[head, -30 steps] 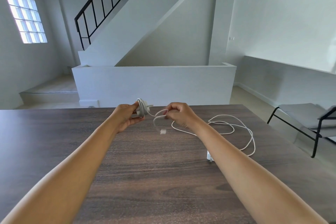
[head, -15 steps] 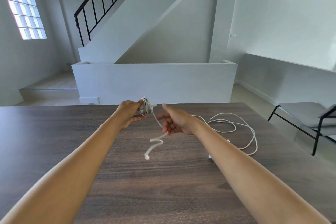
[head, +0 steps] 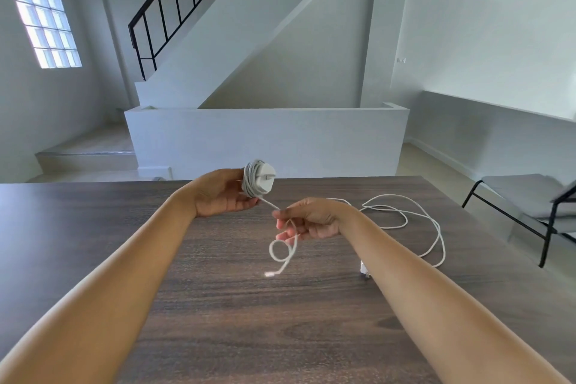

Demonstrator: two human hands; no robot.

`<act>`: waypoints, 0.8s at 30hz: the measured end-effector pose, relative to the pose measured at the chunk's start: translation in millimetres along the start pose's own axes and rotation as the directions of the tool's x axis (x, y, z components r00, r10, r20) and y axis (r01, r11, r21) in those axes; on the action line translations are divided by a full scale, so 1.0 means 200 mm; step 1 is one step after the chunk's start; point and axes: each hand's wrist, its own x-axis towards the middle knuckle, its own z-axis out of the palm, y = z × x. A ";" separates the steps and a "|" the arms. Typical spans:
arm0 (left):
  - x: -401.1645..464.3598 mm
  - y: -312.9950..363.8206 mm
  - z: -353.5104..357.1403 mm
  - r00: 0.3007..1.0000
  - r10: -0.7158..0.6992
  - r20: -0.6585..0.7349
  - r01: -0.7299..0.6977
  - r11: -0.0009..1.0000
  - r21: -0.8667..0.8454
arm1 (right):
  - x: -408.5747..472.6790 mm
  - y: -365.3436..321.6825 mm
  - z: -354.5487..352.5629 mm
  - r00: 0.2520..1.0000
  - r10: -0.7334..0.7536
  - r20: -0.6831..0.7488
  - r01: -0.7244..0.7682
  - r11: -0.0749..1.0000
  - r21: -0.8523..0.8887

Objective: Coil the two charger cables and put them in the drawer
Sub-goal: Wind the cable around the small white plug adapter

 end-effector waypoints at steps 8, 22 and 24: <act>-0.06 0.11 0.01 0.914 -0.304 0.270 0.131 0.849 0.511 | 0.00 0.01 -0.14 0.975 -0.006 -0.223 0.022 0.998 0.065; 0.14 -0.08 -0.10 0.925 0.265 -0.273 0.179 0.332 0.926 | -0.05 -0.20 -0.07 0.916 -0.142 -0.374 0.190 0.977 0.094; 0.16 -0.09 -0.12 0.828 0.429 -0.363 0.213 0.358 0.909 | -0.06 -0.21 -0.03 0.936 -0.150 -0.320 0.155 0.988 -0.009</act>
